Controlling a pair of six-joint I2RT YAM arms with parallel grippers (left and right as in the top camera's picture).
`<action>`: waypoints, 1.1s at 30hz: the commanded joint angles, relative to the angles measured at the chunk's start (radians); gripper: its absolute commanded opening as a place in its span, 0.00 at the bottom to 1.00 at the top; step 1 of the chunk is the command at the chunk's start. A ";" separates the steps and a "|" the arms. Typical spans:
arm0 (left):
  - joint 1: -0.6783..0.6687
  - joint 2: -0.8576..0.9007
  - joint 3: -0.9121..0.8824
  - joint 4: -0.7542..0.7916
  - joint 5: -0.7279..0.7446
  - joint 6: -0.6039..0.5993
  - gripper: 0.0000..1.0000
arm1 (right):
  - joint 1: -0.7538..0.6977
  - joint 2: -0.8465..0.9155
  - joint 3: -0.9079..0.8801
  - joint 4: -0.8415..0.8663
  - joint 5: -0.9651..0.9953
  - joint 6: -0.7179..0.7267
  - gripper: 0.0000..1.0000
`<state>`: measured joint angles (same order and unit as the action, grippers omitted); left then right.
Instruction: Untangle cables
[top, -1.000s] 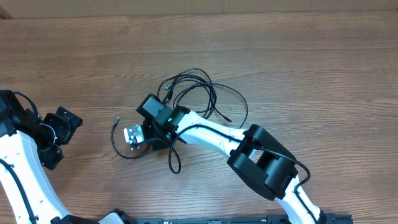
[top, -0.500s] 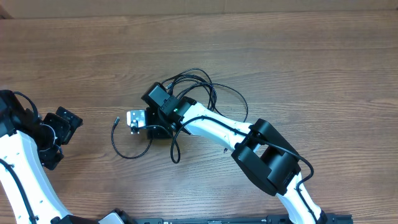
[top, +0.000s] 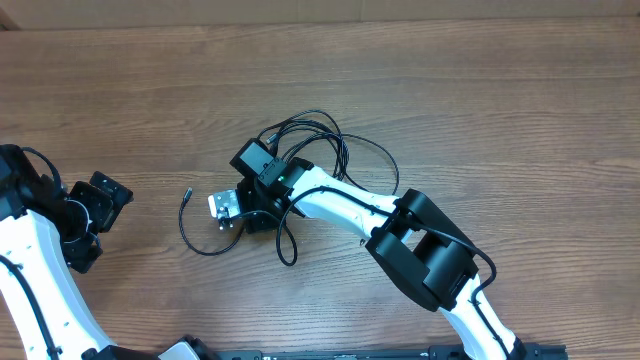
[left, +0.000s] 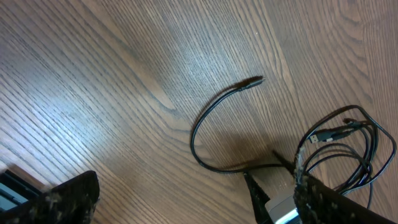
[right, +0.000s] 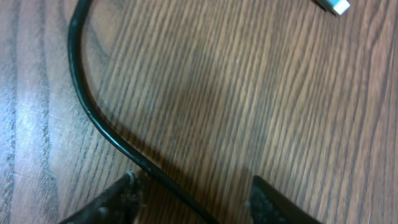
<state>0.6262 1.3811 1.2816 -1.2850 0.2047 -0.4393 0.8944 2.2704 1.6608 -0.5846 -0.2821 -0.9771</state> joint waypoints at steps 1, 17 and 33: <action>0.002 -0.019 -0.003 0.003 -0.006 -0.006 0.99 | 0.000 0.045 -0.014 0.000 0.023 -0.026 0.38; 0.002 -0.019 -0.003 0.003 -0.005 -0.006 1.00 | 0.002 0.027 0.006 0.044 -0.074 0.097 0.04; 0.002 -0.019 -0.003 0.003 -0.005 -0.006 1.00 | -0.077 -0.008 0.017 0.234 -0.076 0.569 0.19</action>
<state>0.6262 1.3811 1.2816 -1.2846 0.2047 -0.4393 0.8303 2.2826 1.6608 -0.3367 -0.3443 -0.4995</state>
